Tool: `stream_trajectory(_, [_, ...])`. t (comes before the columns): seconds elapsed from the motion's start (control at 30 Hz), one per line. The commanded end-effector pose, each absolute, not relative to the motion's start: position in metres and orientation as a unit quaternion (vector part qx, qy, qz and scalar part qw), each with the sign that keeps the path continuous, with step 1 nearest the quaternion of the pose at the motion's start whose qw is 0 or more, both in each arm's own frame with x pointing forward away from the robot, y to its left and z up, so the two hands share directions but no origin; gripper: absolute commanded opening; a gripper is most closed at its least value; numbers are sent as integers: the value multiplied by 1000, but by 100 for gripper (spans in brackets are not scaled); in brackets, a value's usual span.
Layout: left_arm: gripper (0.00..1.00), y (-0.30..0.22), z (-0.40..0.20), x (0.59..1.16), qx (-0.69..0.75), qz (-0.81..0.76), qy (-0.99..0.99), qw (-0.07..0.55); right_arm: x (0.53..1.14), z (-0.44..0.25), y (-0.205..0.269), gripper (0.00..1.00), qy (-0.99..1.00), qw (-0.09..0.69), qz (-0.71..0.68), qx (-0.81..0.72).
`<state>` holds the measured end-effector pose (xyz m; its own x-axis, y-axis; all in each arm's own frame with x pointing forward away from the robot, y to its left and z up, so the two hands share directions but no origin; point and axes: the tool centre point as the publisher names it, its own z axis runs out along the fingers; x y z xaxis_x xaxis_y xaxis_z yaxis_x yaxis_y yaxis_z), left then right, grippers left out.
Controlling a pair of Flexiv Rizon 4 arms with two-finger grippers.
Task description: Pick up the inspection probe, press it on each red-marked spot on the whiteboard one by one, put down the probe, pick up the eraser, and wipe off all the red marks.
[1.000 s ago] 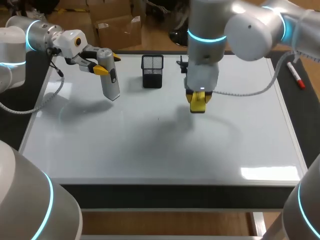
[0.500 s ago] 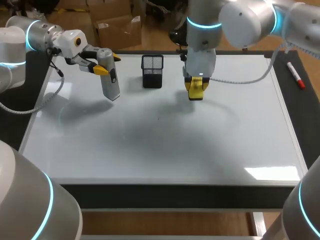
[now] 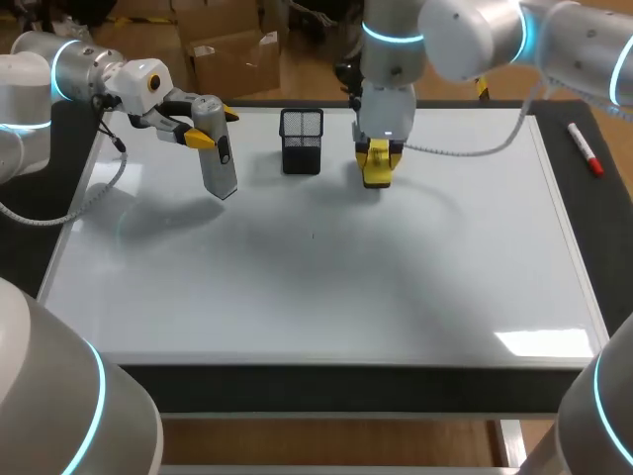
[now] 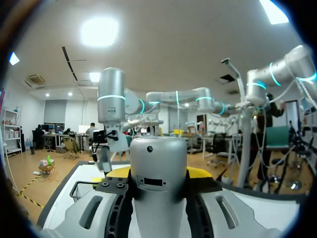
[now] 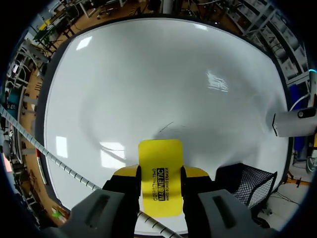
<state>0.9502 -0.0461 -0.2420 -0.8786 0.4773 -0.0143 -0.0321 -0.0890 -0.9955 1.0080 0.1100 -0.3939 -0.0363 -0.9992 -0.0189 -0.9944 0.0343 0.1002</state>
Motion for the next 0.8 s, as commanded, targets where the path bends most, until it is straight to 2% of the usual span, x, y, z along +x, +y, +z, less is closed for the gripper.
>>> stream_trajectory(0.03, [0,-46,-241,951,-172,717,-651,179,1018,-398,109,0,-719,32,-50,693])
stream_trajectory(0.77, [0,-46,-241,951,-172,717,-651,179,1036,-413,110,0,-714,30,-57,697])
stream_trajectory(0.8, [0,-46,-241,951,-172,717,-651,179,1036,-413,110,8,-715,31,-57,696])
